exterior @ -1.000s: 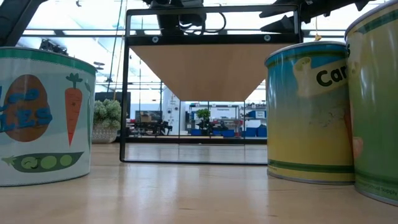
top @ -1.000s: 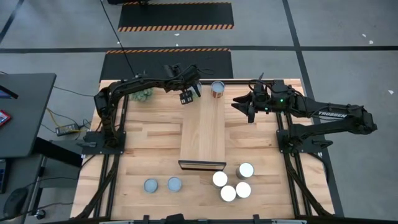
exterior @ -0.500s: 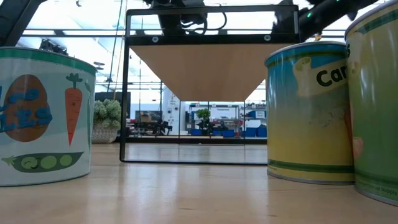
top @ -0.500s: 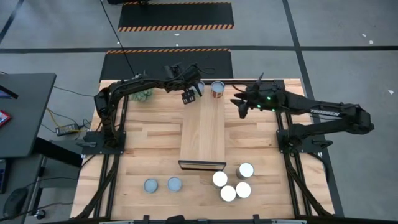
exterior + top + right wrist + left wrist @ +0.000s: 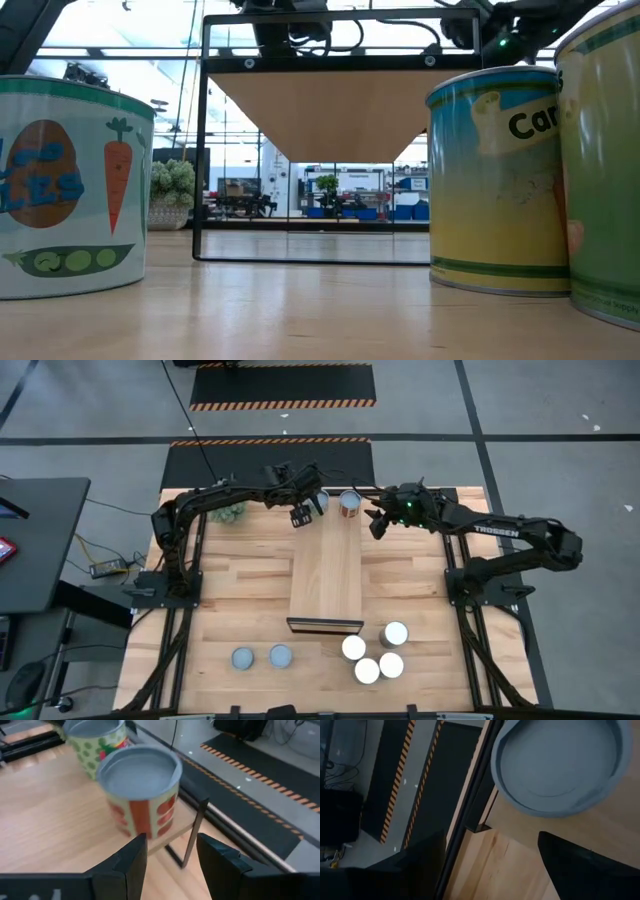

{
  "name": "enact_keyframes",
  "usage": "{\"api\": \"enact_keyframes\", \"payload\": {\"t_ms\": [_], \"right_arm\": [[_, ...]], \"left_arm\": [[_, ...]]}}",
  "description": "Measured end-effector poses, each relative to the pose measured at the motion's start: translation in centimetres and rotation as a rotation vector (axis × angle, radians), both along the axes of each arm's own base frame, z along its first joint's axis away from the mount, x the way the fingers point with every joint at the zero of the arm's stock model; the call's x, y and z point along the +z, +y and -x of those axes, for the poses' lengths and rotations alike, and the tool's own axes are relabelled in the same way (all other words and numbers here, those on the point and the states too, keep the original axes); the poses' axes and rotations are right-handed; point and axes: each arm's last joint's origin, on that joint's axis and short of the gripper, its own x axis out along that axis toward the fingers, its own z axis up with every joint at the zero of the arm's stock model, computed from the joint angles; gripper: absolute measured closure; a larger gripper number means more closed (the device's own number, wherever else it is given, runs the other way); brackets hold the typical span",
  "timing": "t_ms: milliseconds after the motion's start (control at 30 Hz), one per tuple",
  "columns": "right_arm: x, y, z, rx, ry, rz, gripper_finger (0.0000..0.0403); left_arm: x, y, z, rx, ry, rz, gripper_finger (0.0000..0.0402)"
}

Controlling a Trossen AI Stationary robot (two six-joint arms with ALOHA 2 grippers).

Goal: Pick and place cans onto a shelf
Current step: Adjust the canned goods on the shelf

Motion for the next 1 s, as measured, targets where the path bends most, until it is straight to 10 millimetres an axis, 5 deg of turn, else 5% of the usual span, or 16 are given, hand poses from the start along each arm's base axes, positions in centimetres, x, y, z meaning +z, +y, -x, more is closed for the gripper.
{"api": "enact_keyframes", "payload": {"t_ms": [1000], "right_arm": [[-0.7,-1.6,-1.6,0.074,-0.015,0.112,0.0224]], "left_arm": [[0.5,0.2,-1.0,-0.029,-0.128,-0.002,0.0082]]}}
